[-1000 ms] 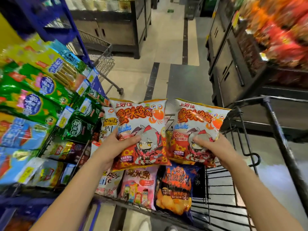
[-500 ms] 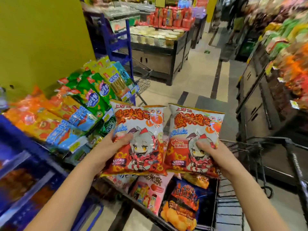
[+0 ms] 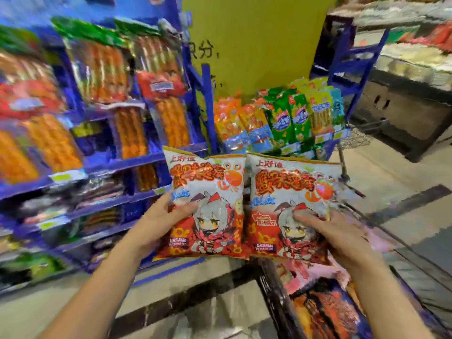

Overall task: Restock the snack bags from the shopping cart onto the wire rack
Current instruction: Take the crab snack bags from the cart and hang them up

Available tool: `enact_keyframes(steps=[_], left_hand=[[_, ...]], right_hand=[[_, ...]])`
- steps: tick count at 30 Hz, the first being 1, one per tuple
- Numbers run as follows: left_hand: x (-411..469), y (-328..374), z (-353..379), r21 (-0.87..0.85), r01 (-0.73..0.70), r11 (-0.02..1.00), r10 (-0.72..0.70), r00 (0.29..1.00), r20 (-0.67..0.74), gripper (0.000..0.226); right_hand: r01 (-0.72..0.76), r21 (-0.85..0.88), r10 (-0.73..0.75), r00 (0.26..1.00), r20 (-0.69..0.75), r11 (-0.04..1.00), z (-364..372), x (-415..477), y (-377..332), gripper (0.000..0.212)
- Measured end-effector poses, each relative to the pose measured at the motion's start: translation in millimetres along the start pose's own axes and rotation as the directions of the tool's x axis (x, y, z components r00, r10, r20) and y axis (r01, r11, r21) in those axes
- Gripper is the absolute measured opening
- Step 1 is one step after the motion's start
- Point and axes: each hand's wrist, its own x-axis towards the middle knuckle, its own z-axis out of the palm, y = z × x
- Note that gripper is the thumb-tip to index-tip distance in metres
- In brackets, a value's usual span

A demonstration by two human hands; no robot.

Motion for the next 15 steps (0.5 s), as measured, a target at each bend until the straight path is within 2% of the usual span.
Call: enact_keyframes(steps=[2, 4, 6, 8, 9, 10, 12, 15], left_hand=[[-31.3, -5.4, -36.6, -0.034, -0.016, 0.999, 0.013, 0.996, -0.087, 0.049], [-65.4, -10.1, -72.0, -0.078, -0.034, 0.996, 0.020, 0.986, -0.167, 0.066], [-98.9, -12.7, -105.7, -0.106, -0.065, 0.992, 0.035, 0.965, -0.259, 0.074], [-132.4, -15.0, -138.7, -0.108, -0.099, 0.989, 0.056, 0.939, -0.340, 0.058], [-149.7, -16.7, -156.3, -0.113, -0.109, 0.988, 0.059, 0.926, -0.373, 0.049], [-167.6, -19.0, -173.9, -0.122, -0.117, 0.986, 0.059, 0.915, -0.400, 0.044], [-205.5, -25.9, -211.7, -0.148, -0.144, 0.979, 0.064, 0.893, -0.445, 0.047], [-265.0, -37.8, -265.8, -0.169, -0.180, 0.969, 0.071, 0.860, -0.505, 0.048]], right_hand=[[0.003, -0.012, -0.002, 0.993, 0.117, 1.000, 40.4, 5.1, -4.4, 0.077], [0.007, -0.021, -0.003, 0.978, 0.207, 1.000, 81.8, 7.7, -9.1, 0.057], [0.008, -0.018, -0.002, 0.955, 0.298, 1.000, 124.1, 6.3, -15.1, 0.056], [0.022, -0.054, 0.001, 0.921, 0.389, 0.998, 168.4, 2.0, -19.0, 0.071], [0.039, -0.071, -0.004, 0.900, 0.436, 0.997, 193.1, -2.5, -21.5, 0.070], [0.041, -0.065, -0.006, 0.885, 0.466, 0.997, 217.0, -6.5, -22.8, 0.062], [0.053, -0.061, -0.014, 0.853, 0.522, 0.997, 269.1, -22.3, -24.6, 0.042], [0.053, -0.082, 0.007, 0.796, 0.605, 0.995, 347.8, -47.5, -16.9, 0.039]])
